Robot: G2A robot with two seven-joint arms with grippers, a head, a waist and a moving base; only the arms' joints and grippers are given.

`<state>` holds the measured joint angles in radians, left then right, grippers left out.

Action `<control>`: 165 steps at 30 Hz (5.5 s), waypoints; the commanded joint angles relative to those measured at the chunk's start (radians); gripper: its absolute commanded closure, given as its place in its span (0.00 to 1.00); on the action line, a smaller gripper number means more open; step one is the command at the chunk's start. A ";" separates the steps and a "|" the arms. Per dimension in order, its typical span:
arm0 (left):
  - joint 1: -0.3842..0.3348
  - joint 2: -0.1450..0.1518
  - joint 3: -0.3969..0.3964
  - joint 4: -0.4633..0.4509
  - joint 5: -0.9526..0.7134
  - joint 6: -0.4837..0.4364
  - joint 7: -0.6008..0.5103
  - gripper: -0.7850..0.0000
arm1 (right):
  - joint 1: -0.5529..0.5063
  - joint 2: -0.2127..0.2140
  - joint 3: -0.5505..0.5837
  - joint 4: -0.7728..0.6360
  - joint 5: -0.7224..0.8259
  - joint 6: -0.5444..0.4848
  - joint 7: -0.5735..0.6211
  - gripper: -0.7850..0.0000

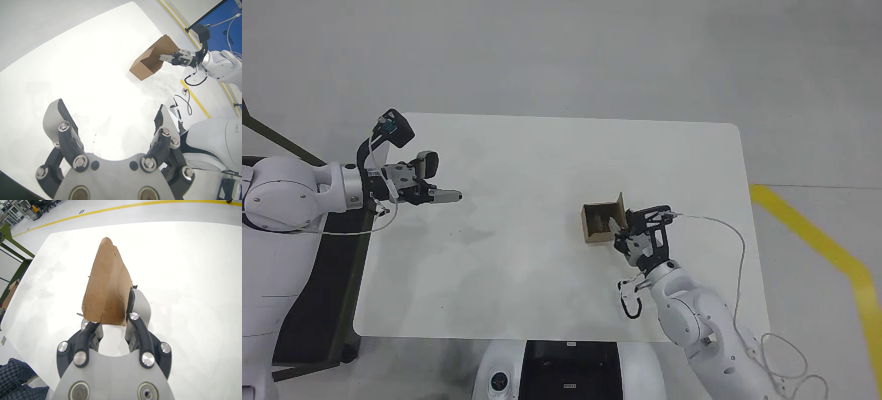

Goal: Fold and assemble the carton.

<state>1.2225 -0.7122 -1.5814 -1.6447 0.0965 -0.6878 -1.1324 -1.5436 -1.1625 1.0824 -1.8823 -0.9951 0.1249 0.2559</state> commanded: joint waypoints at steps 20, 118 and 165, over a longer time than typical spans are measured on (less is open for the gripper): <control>0.000 0.000 0.000 0.000 0.000 0.000 0.000 0.00 | -0.102 -0.032 0.027 0.058 0.436 -0.290 -0.418 1.00; -0.025 -0.042 0.299 -0.082 0.260 -0.324 0.599 0.00 | -0.128 -0.097 0.038 -0.009 1.224 -0.276 -0.240 1.00; -0.094 -0.093 0.532 0.013 1.006 -0.275 1.329 0.00 | -0.115 -0.114 0.000 0.011 1.097 -0.304 -0.247 1.00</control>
<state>1.1319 -0.8025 -1.0547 -1.6376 1.0973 -0.9641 0.1890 -1.6587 -1.2760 1.0837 -1.8714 0.1034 -0.1763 0.0110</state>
